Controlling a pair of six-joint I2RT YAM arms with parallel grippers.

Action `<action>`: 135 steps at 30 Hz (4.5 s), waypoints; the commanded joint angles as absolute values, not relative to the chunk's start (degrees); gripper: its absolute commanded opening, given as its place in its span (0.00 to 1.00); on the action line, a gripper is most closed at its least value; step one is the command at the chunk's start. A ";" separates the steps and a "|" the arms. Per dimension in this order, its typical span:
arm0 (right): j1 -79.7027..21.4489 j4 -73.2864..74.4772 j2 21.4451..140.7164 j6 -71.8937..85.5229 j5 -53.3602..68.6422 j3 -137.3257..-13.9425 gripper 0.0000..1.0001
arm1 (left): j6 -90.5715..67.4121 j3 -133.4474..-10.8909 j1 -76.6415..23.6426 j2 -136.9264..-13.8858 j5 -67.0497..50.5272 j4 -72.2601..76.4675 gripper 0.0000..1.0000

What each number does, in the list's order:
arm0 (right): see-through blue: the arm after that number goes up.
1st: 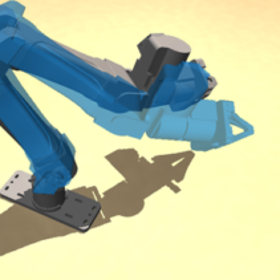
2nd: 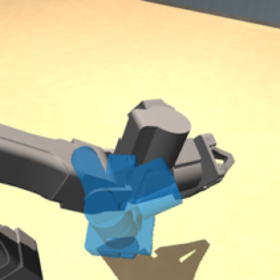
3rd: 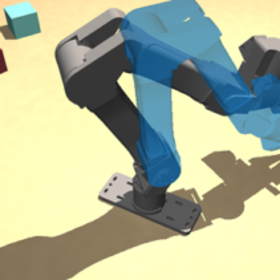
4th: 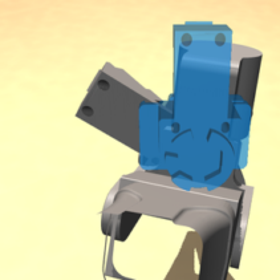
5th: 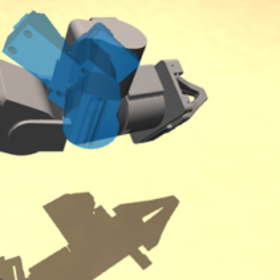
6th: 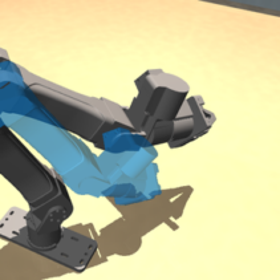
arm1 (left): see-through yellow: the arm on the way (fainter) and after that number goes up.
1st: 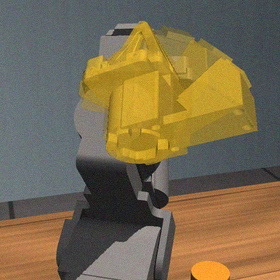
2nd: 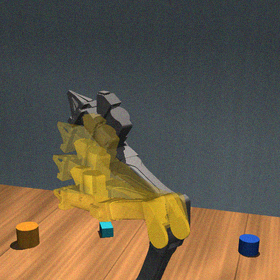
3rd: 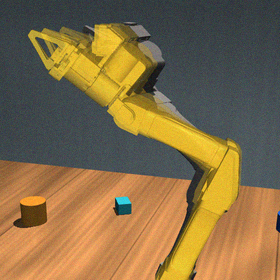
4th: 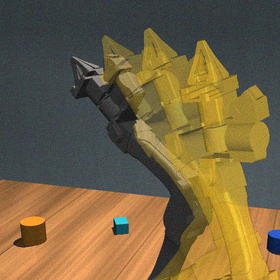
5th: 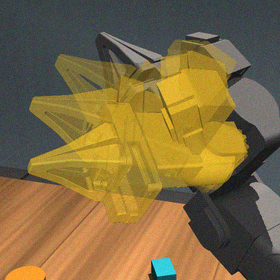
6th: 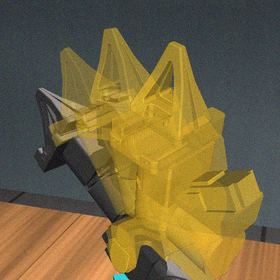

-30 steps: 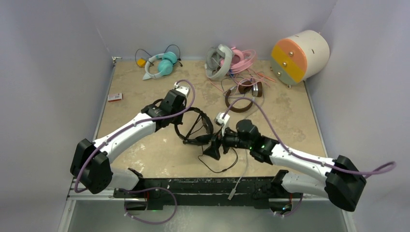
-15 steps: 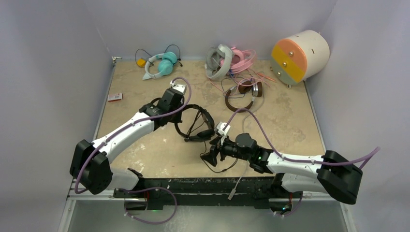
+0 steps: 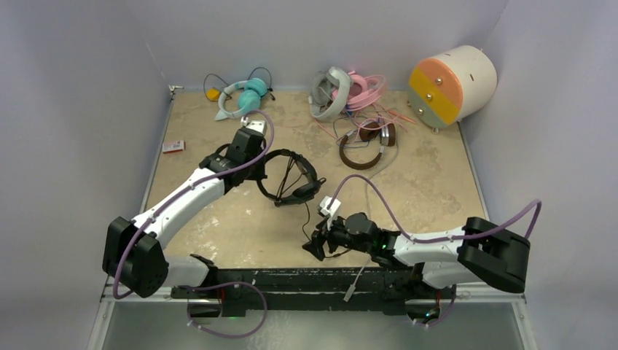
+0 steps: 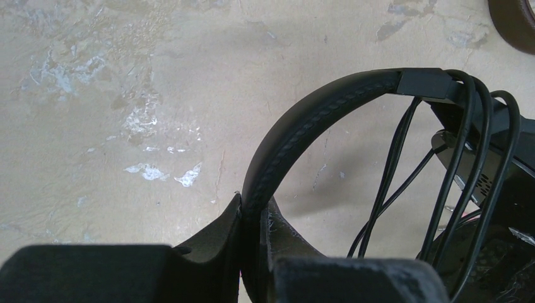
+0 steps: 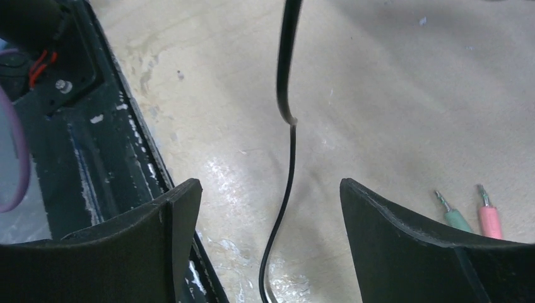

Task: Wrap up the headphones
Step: Wrap the headphones cable around the headphones.

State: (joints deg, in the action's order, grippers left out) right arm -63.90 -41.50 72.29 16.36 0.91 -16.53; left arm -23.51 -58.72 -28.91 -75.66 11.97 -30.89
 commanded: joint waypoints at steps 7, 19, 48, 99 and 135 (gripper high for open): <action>-67.33 -44.28 80.89 16.25 -12.42 -19.48 0.76 | -25.59 -59.02 -27.67 -73.15 9.80 -27.16 0.00; -70.55 -42.14 90.15 11.99 -17.65 -26.67 0.61 | -25.25 -58.91 -27.68 -72.88 9.93 -26.90 0.00; -65.99 19.91 74.57 4.14 -16.02 -74.85 0.00 | -27.06 -58.17 -27.84 -75.60 7.83 -26.24 0.00; -23.91 -18.41 92.11 23.54 34.55 -57.04 0.26 | -36.66 -75.26 -35.22 -66.64 -3.33 -42.85 0.00; -32.70 -56.02 94.95 29.28 25.48 -35.99 0.43 | -50.14 -99.67 -28.19 -76.56 2.90 -53.41 0.00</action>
